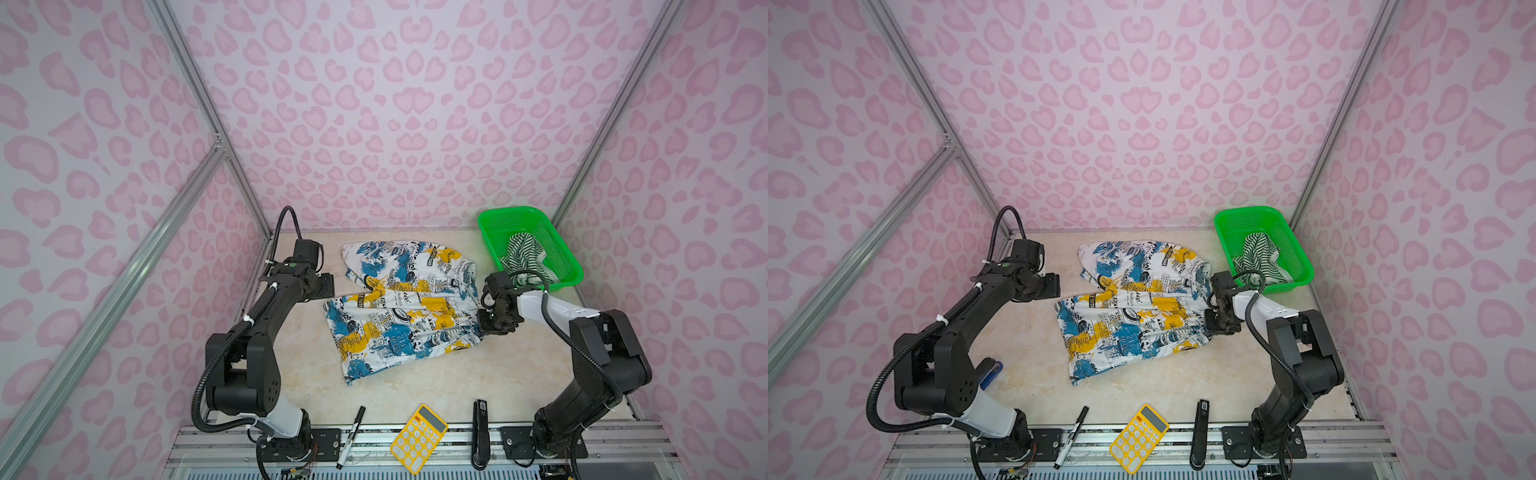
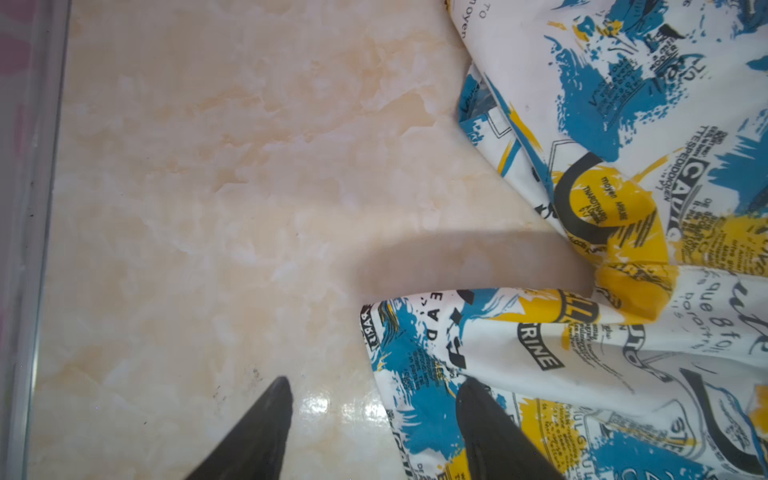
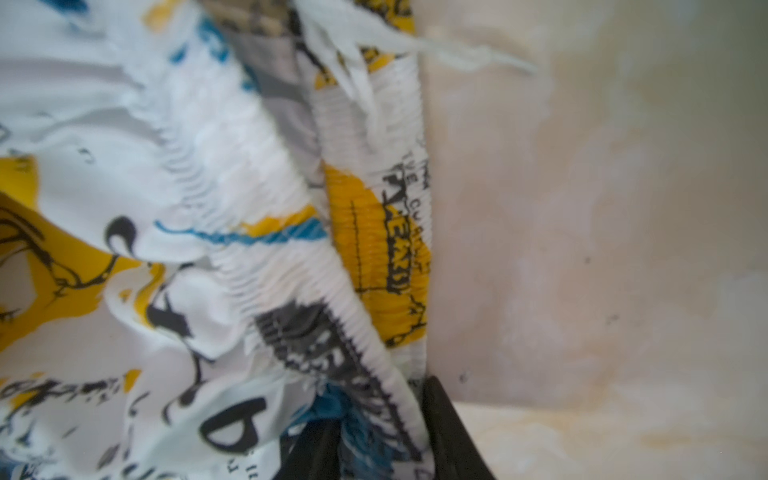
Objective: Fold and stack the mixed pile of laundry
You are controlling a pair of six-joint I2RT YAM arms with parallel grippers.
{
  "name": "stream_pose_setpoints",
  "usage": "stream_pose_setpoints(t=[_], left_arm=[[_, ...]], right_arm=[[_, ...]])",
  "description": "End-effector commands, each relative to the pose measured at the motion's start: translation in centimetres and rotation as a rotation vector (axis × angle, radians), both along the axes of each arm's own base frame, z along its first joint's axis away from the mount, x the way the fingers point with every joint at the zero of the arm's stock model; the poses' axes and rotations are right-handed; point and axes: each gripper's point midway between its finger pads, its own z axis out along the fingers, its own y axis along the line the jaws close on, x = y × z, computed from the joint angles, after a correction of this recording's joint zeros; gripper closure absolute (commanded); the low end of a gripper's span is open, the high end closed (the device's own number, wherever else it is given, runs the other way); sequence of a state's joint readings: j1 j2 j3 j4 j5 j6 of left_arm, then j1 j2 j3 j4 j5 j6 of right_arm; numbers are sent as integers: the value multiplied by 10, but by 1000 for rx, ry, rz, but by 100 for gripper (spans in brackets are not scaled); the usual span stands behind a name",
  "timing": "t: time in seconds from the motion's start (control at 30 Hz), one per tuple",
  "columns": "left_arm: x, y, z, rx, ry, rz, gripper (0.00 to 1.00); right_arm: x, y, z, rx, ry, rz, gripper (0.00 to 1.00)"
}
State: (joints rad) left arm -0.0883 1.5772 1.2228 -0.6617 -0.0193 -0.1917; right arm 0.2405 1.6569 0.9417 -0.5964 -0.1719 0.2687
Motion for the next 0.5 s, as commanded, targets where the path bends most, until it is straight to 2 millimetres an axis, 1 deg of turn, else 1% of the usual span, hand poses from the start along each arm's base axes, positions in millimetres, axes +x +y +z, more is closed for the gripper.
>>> stream_pose_setpoints(t=[0.0, 0.07, 0.1, 0.17, 0.2, 0.23, 0.3, 0.4, 0.47], left_arm=[[-8, -41, 0, -182, 0, -84, 35], [-21, -70, -4, -260, 17, -158, 38], [-26, -81, -6, -279, 23, -177, 39], [-43, -105, -13, -308, 52, -223, 42], [-49, -113, -16, -310, 61, -234, 43], [-55, -118, -21, -307, 72, -234, 43], [-63, -121, -27, -312, 83, -204, 45], [-67, -115, -36, -302, 93, -157, 47], [-72, -115, -44, -303, 114, -153, 51]], right_arm=[[-13, -8, -1, -30, 28, -24, 68], [-20, -2, 1, -10, 32, -22, 68], [-23, 0, 2, -10, 33, -20, 69], [-29, 6, 2, -6, 36, -10, 69], [-32, 10, 2, 1, 39, -4, 69], [-33, 13, 1, 12, 41, -4, 70], [-39, 16, -2, 35, 55, -6, 73], [-50, 16, -4, 47, 76, -5, 77], [-56, 16, -3, 47, 82, -2, 78]])
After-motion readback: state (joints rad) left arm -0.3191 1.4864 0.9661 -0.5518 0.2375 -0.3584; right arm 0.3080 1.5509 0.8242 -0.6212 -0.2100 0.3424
